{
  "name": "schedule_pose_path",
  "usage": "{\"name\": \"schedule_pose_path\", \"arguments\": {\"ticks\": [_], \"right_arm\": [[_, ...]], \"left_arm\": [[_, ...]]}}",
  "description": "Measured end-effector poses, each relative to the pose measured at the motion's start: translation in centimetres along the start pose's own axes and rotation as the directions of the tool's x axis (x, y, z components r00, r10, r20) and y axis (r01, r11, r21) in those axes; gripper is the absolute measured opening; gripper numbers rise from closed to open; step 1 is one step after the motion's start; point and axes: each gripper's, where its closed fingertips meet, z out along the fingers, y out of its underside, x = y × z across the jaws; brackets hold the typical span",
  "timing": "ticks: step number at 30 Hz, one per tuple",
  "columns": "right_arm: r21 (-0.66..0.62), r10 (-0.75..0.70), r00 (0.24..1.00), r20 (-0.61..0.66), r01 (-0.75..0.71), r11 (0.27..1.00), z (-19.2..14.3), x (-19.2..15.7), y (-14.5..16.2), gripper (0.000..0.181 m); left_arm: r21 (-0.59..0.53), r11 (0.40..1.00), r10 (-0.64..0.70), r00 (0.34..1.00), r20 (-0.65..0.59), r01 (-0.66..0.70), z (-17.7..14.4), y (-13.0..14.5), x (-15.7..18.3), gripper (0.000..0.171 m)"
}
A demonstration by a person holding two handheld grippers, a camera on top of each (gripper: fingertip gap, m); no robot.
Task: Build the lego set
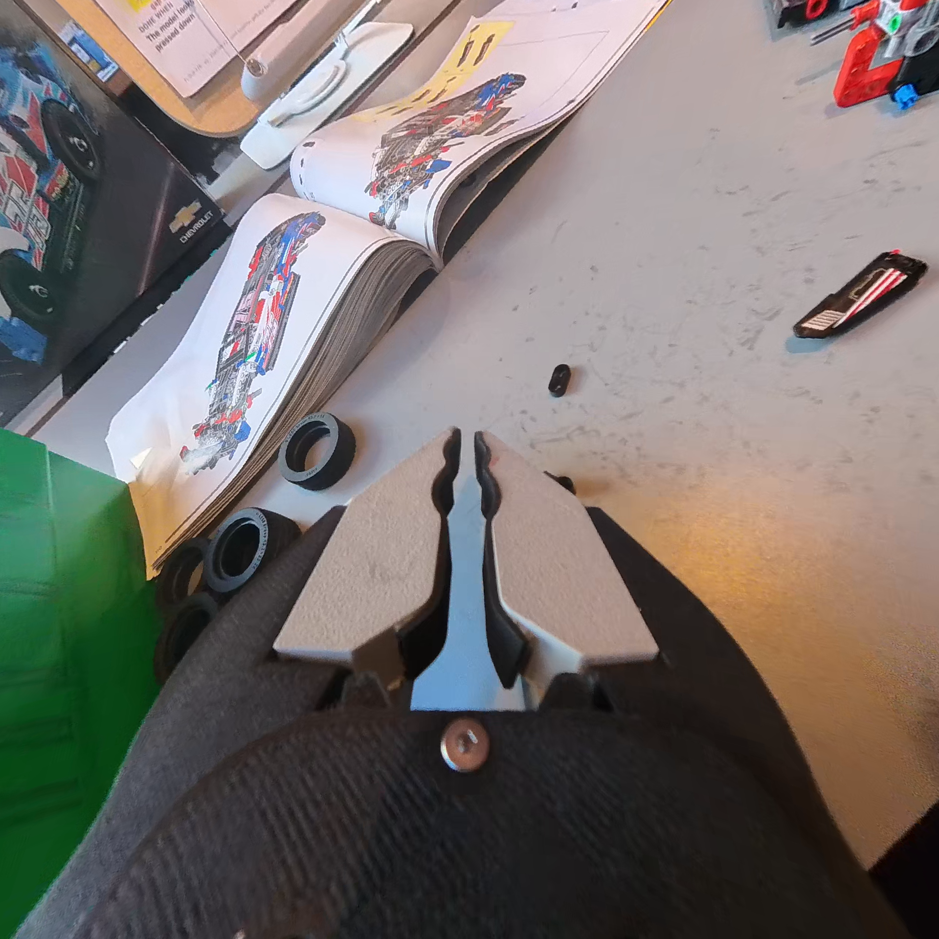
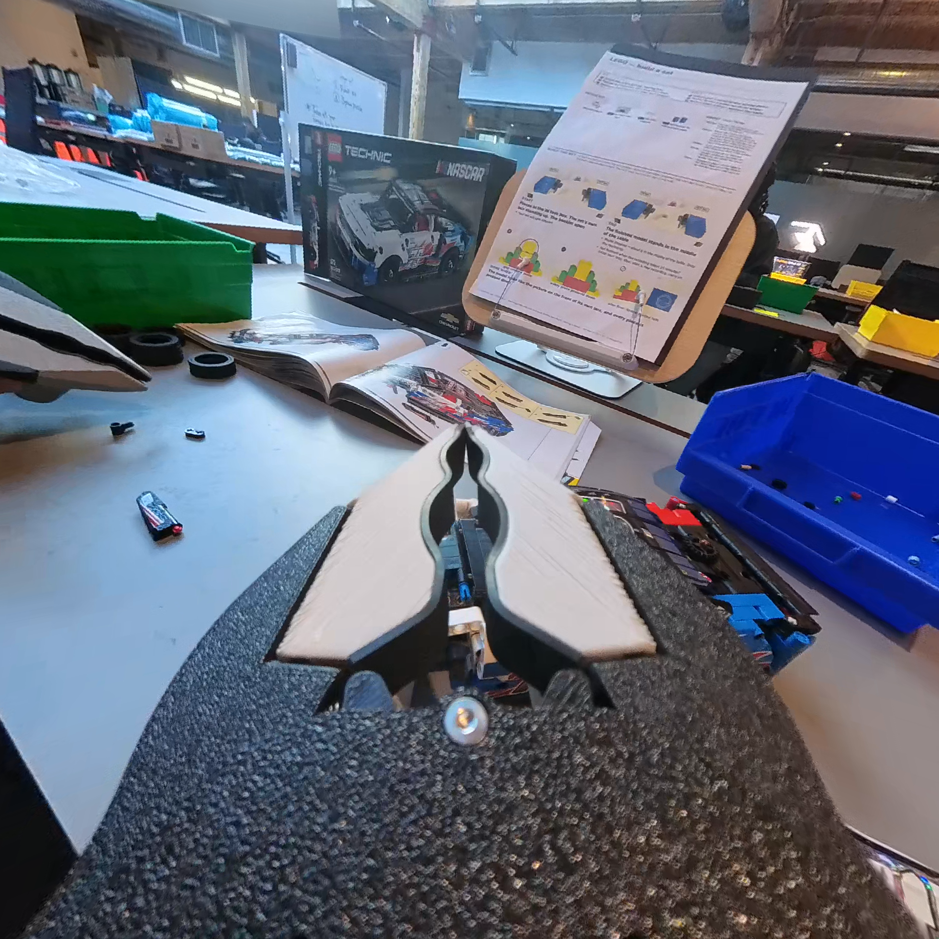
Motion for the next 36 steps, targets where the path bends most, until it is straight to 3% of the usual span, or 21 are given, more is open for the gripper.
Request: {"name": "schedule_pose_path", "arguments": {"ticks": [20,24,28,31,33,36], "right_arm": [[-0.04,0.061,0.998,0.035,-0.059,0.997,1.5,0.8,1.8,0.0],[-0.03,0.038,0.998,0.046,-0.037,0.999,1.3,0.1,1.3,0.0],[-0.023,0.006,0.999,0.047,-0.005,1.0,1.0,-0.6,0.8,0.0],[-0.034,-0.026,0.999,0.037,0.027,0.999,0.7,-0.9,0.8,0.0],[-0.035,-0.041,0.999,0.03,0.042,0.999,0.5,-1.1,0.7,0.0],[-0.036,-0.066,0.998,0.019,0.067,0.997,0.2,-1.2,0.6,0.0]], "left_arm": [[-0.057,0.998,-0.029,0.999,-0.043,0.026,0.6,0.7,0.2,0.002],[-0.005,0.997,-0.074,0.975,-0.211,0.075,0.7,-0.6,1.5,0.009],[-0.123,0.97,-0.243,0.843,-0.479,0.21,1.1,-0.5,3.7,0.028],[-0.14,0.955,-0.296,0.797,-0.526,0.263,1.6,-1.3,4.0,0.027],[-0.119,0.964,-0.265,0.814,-0.517,0.238,2.1,-1.7,3.9,0.024],[-0.183,0.971,-0.231,0.822,-0.52,0.157,3.1,-0.7,4.6,0.022]]}}
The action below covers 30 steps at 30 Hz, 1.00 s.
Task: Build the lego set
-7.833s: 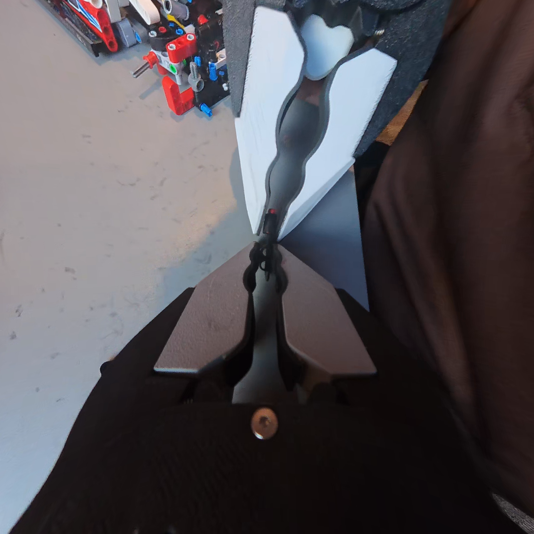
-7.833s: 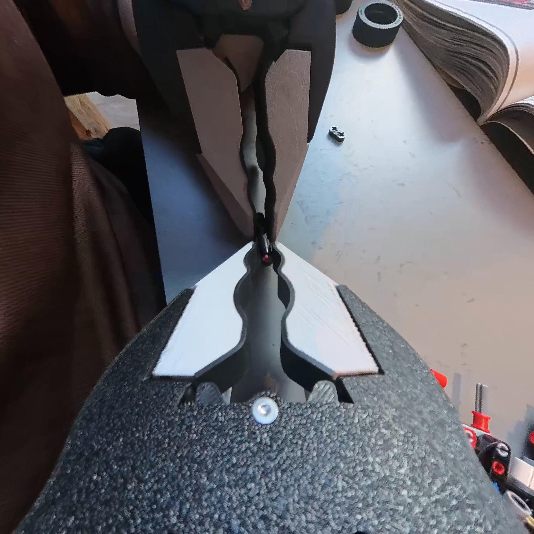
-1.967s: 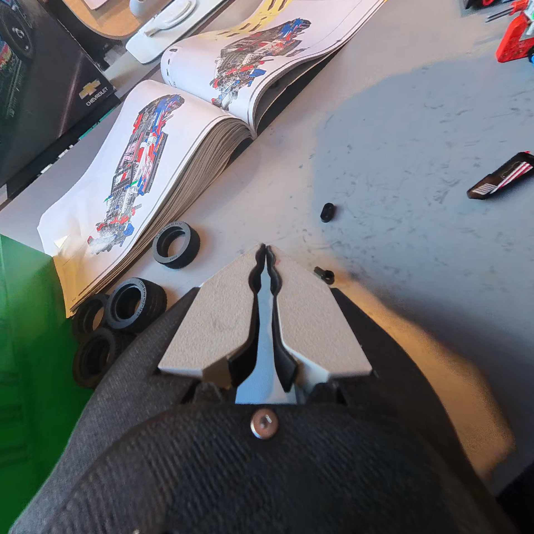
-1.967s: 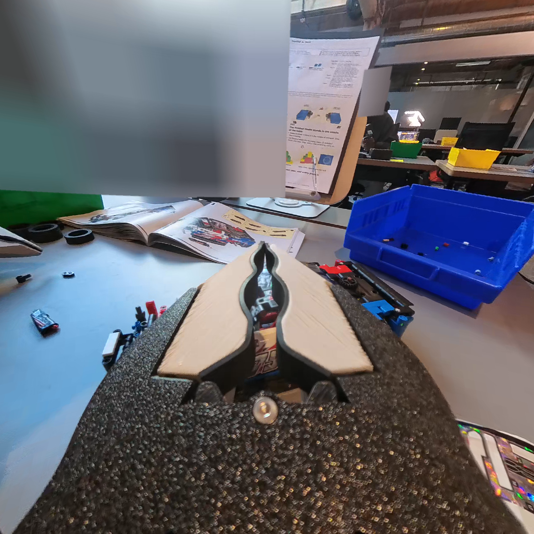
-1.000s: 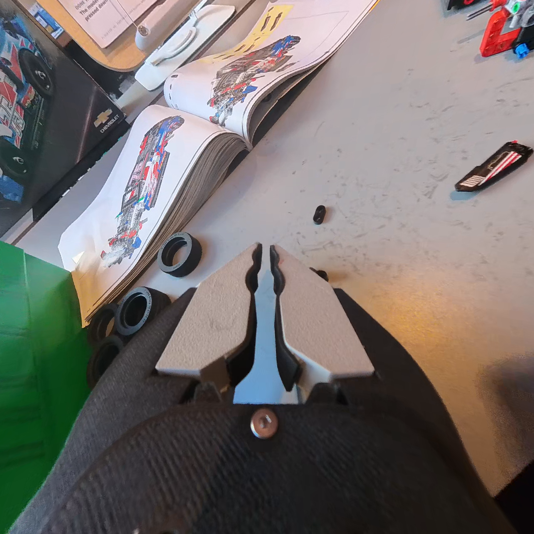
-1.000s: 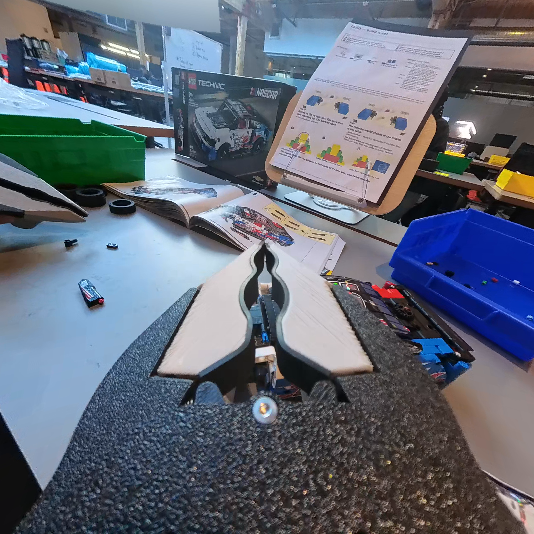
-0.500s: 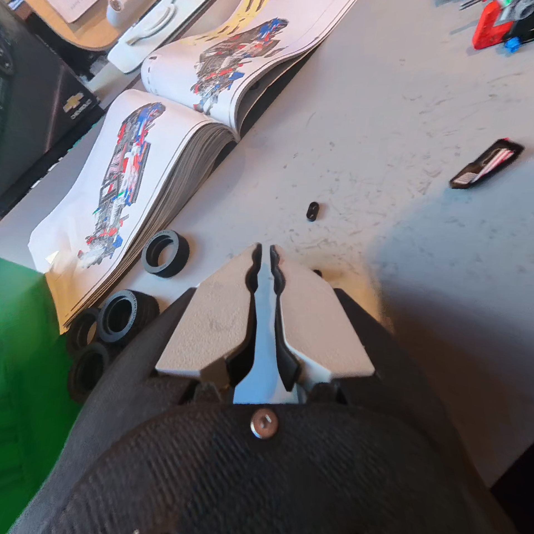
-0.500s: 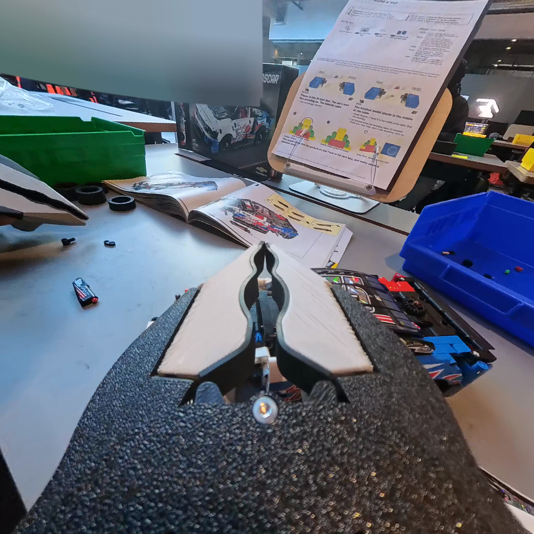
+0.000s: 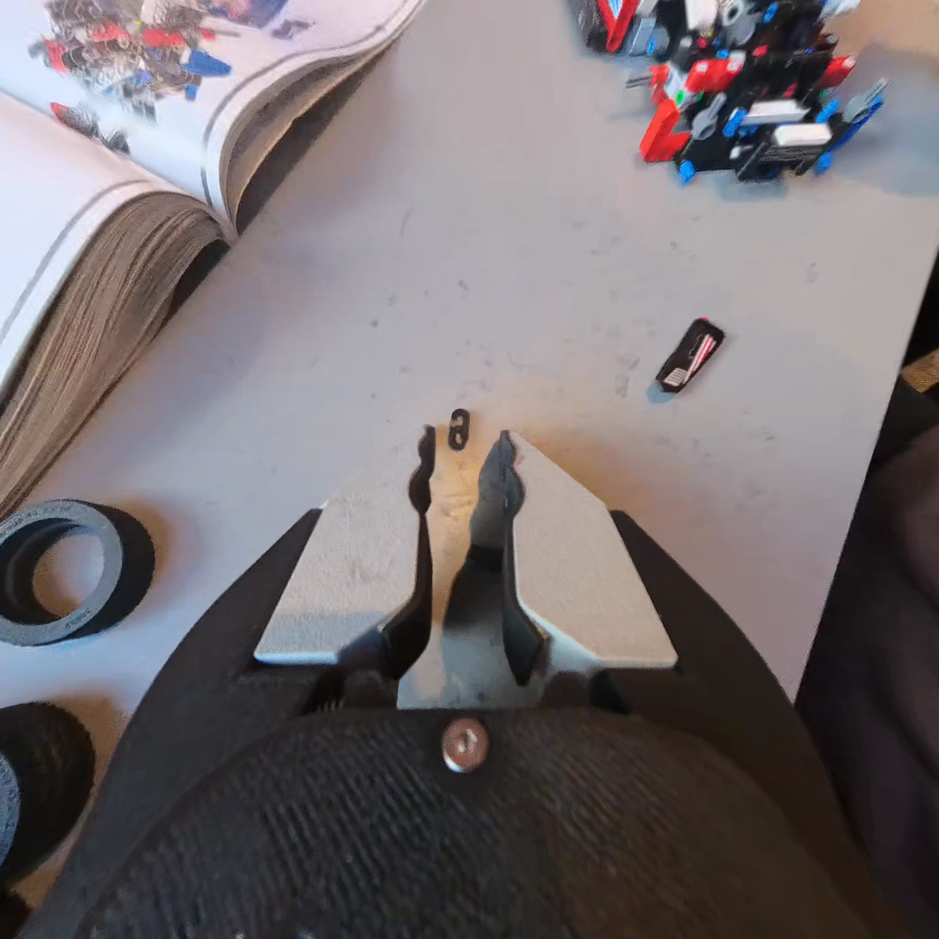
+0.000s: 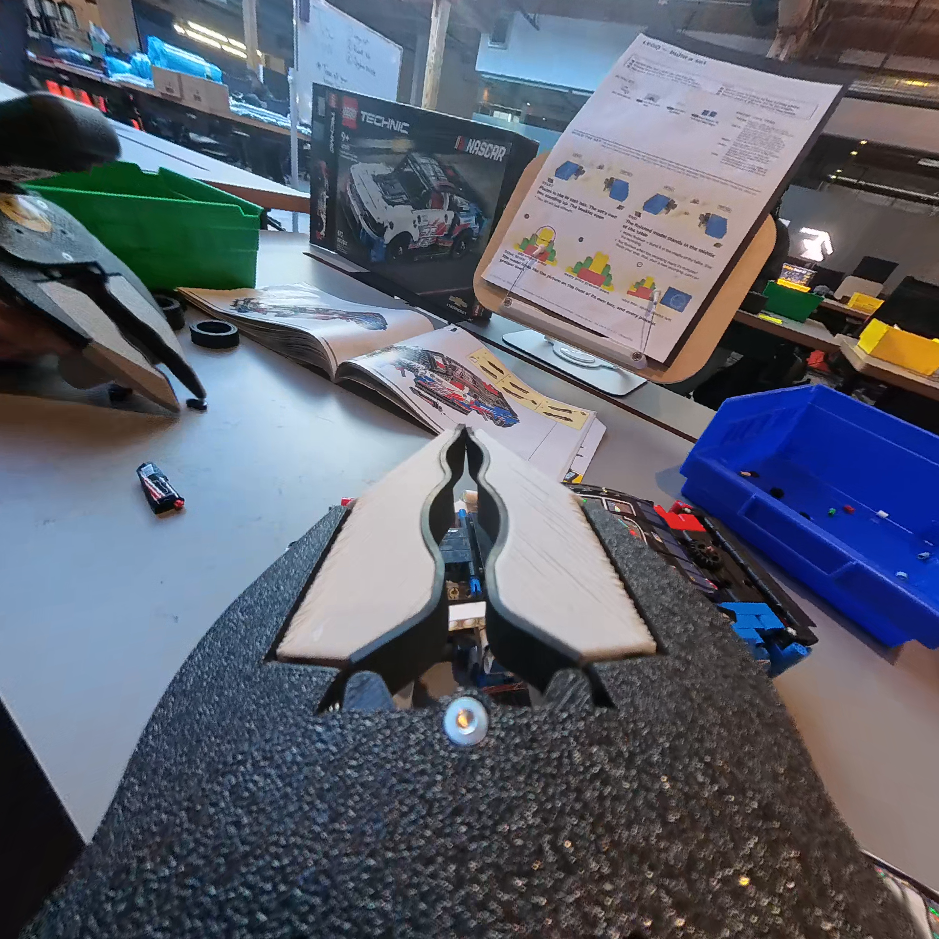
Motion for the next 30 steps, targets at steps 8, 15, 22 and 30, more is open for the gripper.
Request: {"name": "schedule_pose_path", "arguments": {"ticks": [8,15,22,30], "right_arm": [[-0.057,-0.016,0.985,0.174,0.026,0.998,0.7,-5.4,-0.1,0.003],[-0.21,-0.296,0.835,0.463,0.428,0.879,1.7,-15.5,4.8,0.014],[-0.173,-0.403,0.767,0.499,0.544,0.821,2.1,-18.3,5.3,0.021],[-0.116,-0.454,0.729,0.512,0.582,0.805,1.5,-19.0,5.0,0.007]], "left_arm": [[-0.052,0.998,-0.034,0.986,-0.162,0.026,0.6,-0.6,1.3,0.004],[-0.102,0.99,0.046,0.895,-0.444,-0.102,0.6,-1.2,8.5,0.004],[-0.078,0.978,0.114,0.816,-0.566,-0.191,0.2,-2.7,13.2,0.004],[-0.101,0.978,0.086,0.79,-0.607,-0.184,1.3,-2.5,14.5,0.004]]}}
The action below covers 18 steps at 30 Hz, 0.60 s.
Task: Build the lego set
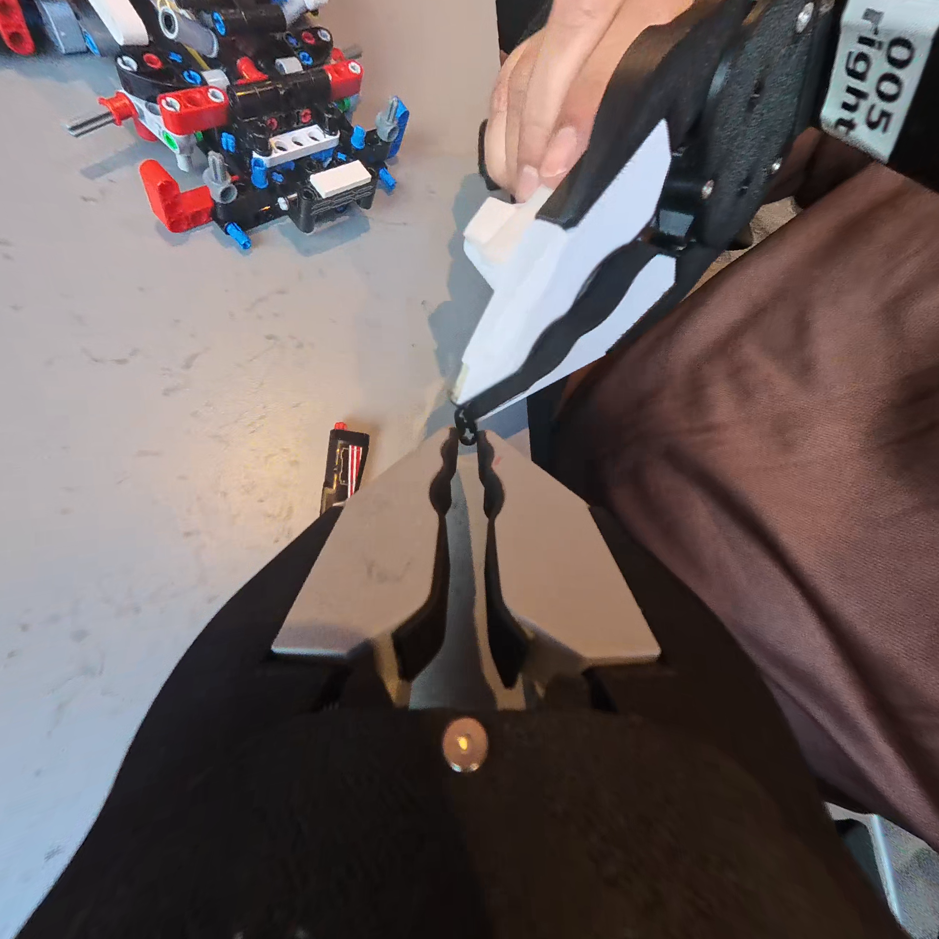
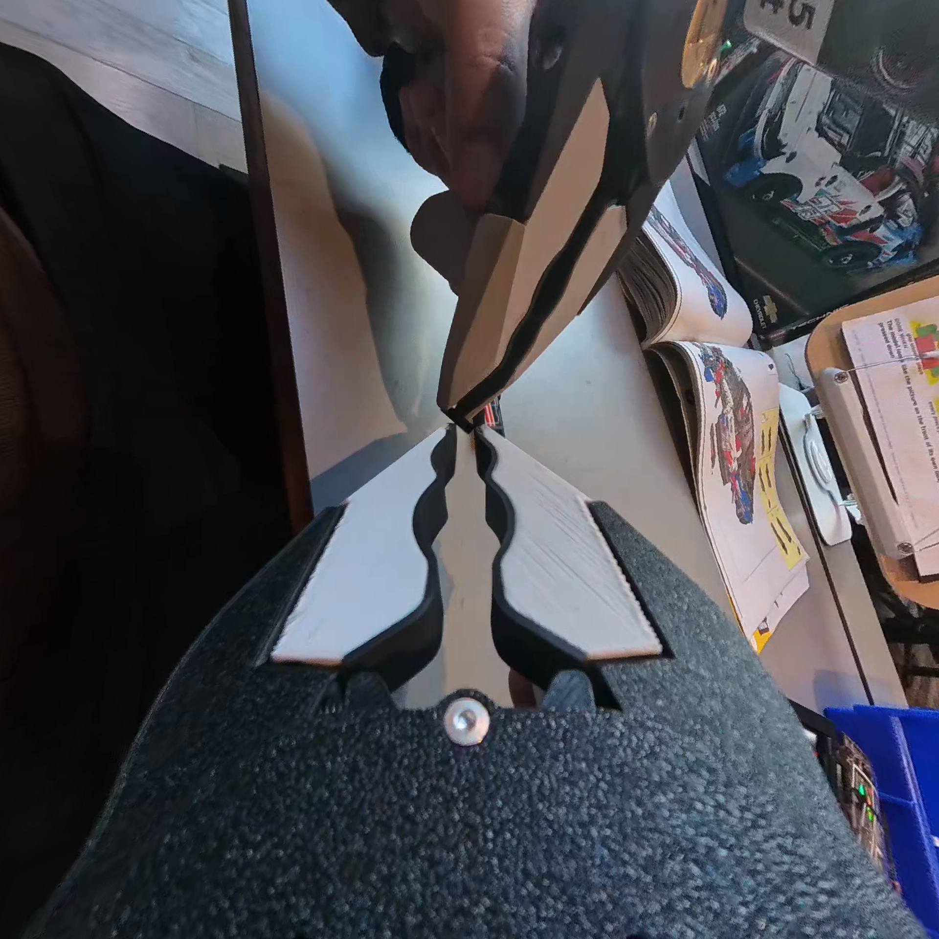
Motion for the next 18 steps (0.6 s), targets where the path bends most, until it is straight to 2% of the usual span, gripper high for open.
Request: {"name": "schedule_pose_path", "arguments": {"ticks": [6,12,13,16,18], "right_arm": [[0.005,-0.023,1.0,0.008,0.023,1.0,-0.1,-0.3,0.0,0.011],[-0.019,-0.015,0.999,0.031,0.015,1.0,0.2,-0.7,0.4,0.004],[-0.026,0.009,0.999,0.038,-0.008,1.0,0.3,-0.7,0.5,0.005],[-0.064,0.134,0.99,0.052,-0.131,0.989,0.7,-0.3,1.4,0.004],[-0.109,0.236,0.971,0.044,-0.23,0.967,1.0,0.5,2.3,0.004]], "left_arm": [[0.015,1.0,-0.021,0.999,-0.04,0.021,0.2,-0.2,0.3,0.004],[0.009,0.999,-0.032,0.999,-0.022,0.032,0.3,-0.1,0.0,0.003],[0.014,1.0,-0.027,0.999,0.021,0.027,0.0,-0.1,-0.6,0.005],[0.048,0.998,0.031,0.965,0.259,-0.045,-2.5,-0.6,-3.3,0.008],[0.056,0.997,0.027,0.948,0.316,-0.047,-3.7,-0.5,-4.0,0.02]]}}
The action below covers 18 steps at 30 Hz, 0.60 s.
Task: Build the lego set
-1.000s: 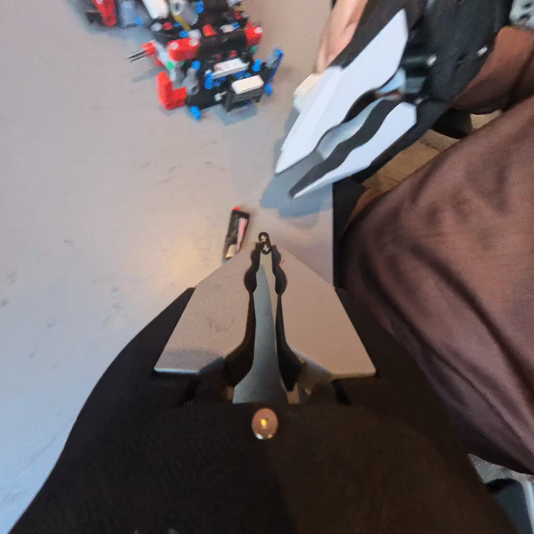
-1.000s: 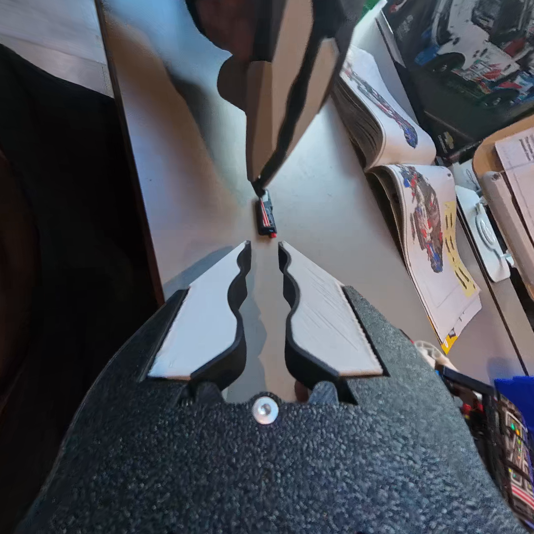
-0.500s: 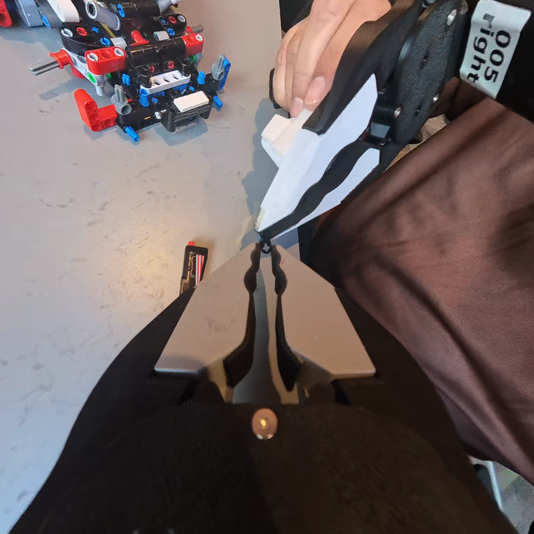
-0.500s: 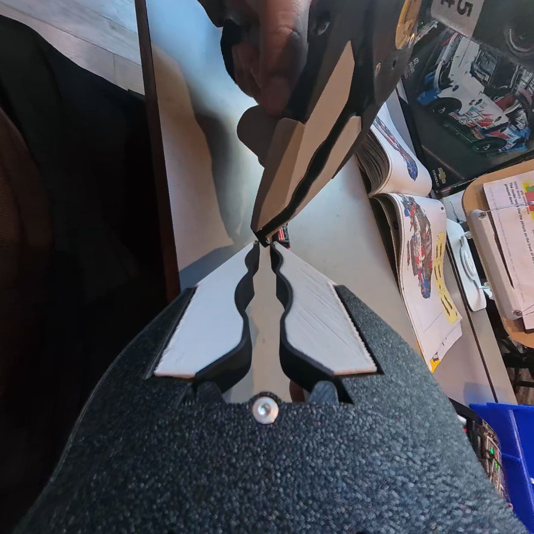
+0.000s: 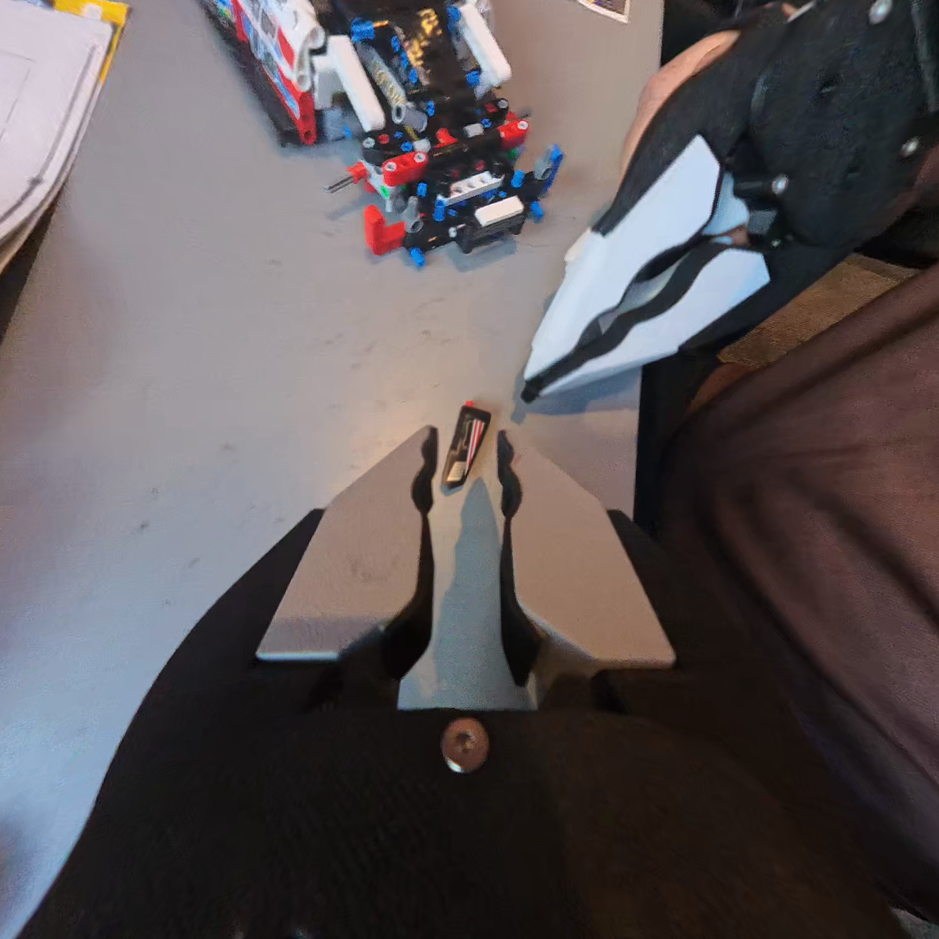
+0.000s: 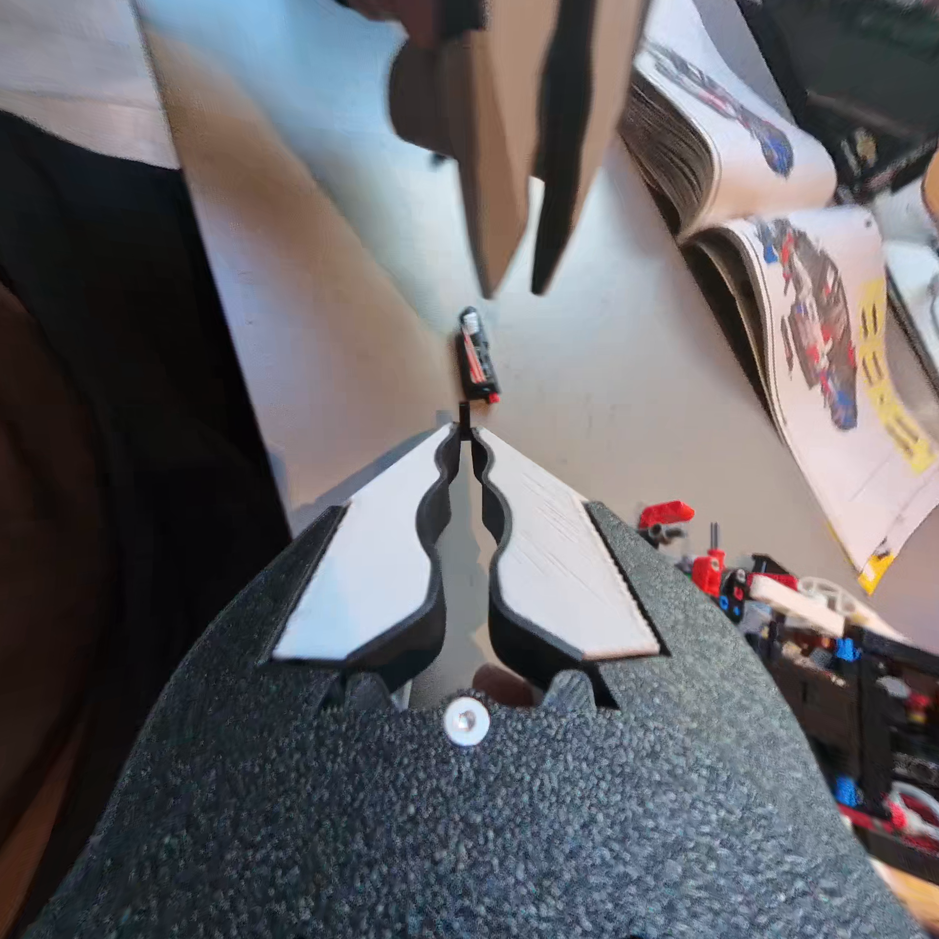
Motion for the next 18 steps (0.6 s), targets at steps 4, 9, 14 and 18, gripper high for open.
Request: {"name": "schedule_pose_path", "arguments": {"ticks": [4,9,14,18], "right_arm": [[-0.052,0.204,0.978,0.037,-0.202,0.978,0.2,1.1,1.0,0.004],[-0.131,0.428,0.897,0.108,-0.414,0.901,0.6,0.5,1.6,0.004],[-0.14,0.526,0.845,0.093,-0.512,0.847,0.9,0.9,1.6,0.005],[-0.142,0.557,0.825,0.1,-0.542,0.828,1.1,0.9,1.5,0.004]], "left_arm": [[-0.088,0.995,-0.037,0.999,-0.013,0.036,0.7,1.9,-0.4,0.032],[-0.134,0.991,-0.003,1.0,0.003,0.003,1.9,2.7,-0.1,0.024],[-0.159,0.984,-0.07,0.997,0.035,0.074,2.3,2.9,1.1,0.009],[-0.115,0.978,-0.176,0.984,0.002,0.175,2.9,2.5,2.8,0.013]]}}
